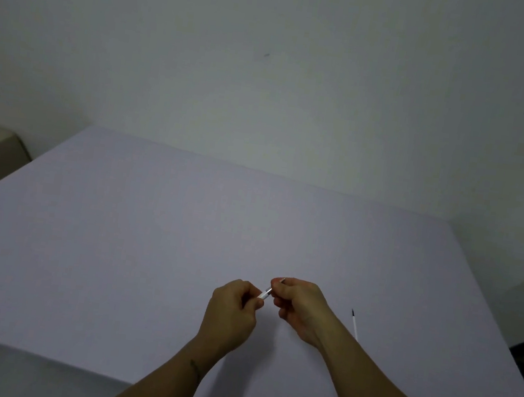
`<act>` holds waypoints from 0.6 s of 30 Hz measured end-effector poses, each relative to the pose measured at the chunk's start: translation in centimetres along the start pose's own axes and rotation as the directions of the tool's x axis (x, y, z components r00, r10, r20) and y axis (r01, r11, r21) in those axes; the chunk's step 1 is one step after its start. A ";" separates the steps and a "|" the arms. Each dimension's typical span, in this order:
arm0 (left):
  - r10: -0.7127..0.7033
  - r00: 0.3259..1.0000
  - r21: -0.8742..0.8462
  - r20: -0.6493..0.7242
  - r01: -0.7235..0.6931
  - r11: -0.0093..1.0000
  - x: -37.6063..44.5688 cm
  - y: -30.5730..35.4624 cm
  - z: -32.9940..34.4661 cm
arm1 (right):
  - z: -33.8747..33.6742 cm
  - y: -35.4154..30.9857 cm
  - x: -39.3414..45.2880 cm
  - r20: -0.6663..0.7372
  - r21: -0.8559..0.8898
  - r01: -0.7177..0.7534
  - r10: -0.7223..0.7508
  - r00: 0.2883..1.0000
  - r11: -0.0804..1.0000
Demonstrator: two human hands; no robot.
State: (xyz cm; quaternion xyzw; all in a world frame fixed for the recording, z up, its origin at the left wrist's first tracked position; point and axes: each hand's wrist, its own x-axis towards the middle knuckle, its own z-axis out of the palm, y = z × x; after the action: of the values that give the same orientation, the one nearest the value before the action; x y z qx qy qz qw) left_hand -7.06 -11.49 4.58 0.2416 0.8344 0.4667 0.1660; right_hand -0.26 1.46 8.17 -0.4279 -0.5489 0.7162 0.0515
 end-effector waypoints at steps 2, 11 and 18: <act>0.005 1.000 0.008 0.010 -0.005 1.000 0.1 0.0 -0.1 | 0.2 0.1 0.1 -0.059 0.002 0.004 -0.004 0.998 1.000; -0.003 1.000 0.010 0.017 0.003 1.000 -0.2 -0.1 -0.4 | 0.4 0.4 -0.3 -0.047 0.030 0.019 -0.017 0.999 0.999; 0.012 1.000 0.004 0.004 -0.012 1.000 -0.2 -0.1 -0.6 | 0.7 0.5 -0.3 0.008 0.031 0.018 -0.019 1.000 0.999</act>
State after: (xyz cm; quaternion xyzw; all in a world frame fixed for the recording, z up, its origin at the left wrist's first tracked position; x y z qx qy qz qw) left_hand -7.26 -12.11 4.80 0.2479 0.8336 0.4655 0.1644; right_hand -0.32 0.54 7.93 -0.4190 -0.5418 0.7259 0.0626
